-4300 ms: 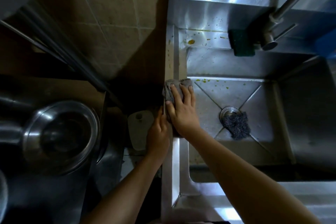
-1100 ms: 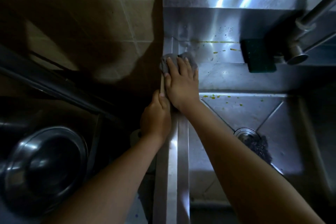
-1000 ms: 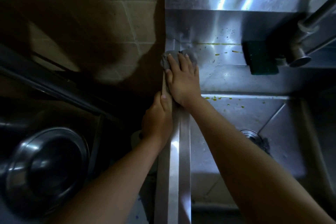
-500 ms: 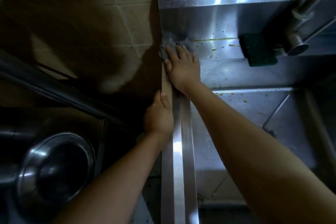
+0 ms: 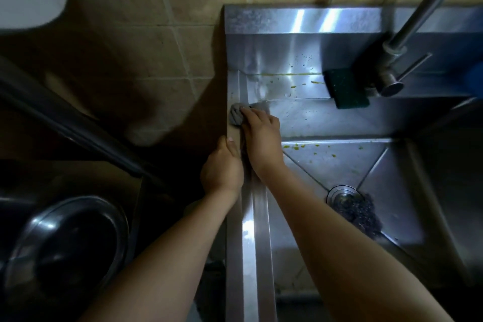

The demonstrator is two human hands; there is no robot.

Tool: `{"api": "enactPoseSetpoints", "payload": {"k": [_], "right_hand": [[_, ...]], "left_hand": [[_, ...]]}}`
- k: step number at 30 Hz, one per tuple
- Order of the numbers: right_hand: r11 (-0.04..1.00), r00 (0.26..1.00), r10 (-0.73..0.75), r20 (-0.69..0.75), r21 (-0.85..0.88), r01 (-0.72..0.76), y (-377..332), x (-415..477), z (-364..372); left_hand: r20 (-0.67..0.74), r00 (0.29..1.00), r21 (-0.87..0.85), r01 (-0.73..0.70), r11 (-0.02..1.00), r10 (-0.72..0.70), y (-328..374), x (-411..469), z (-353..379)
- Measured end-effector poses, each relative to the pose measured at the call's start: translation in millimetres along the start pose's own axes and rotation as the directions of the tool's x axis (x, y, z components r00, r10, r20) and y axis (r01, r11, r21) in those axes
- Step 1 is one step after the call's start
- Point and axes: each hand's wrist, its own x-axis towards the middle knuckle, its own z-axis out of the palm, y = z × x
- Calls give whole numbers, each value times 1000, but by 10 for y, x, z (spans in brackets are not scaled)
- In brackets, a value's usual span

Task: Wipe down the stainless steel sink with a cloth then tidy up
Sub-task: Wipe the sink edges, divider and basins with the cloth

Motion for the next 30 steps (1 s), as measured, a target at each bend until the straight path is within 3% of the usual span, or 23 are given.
{"api": "enactPoseSetpoints", "payload": {"k": [3,9,14,21,27,30], "right_hand": [[998,1000,10,-14,62,-9,52,-58,-33],[876,980,194,-40,458,-154,116,-82,-385],[819,970,233,-75,553,-154,273,67,-664],[827,950,276,-145,539,-158,448,268,-763],[942,968,49,-246,334,37,444,595,-624],[978,984,-23,-176,200,58,434,823,-426]], "left_hand": [[-12,1000,20,-11,1000,12,-3,-7,2],[-49,999,104,-3,995,8,21,-54,25],[-57,994,-15,96,995,-97,88,30,-28],[-55,999,-25,-3,1000,2,411,584,2],[-56,996,-112,-68,991,62,527,1024,91],[-54,996,-79,-79,994,75,527,1107,141]]}}
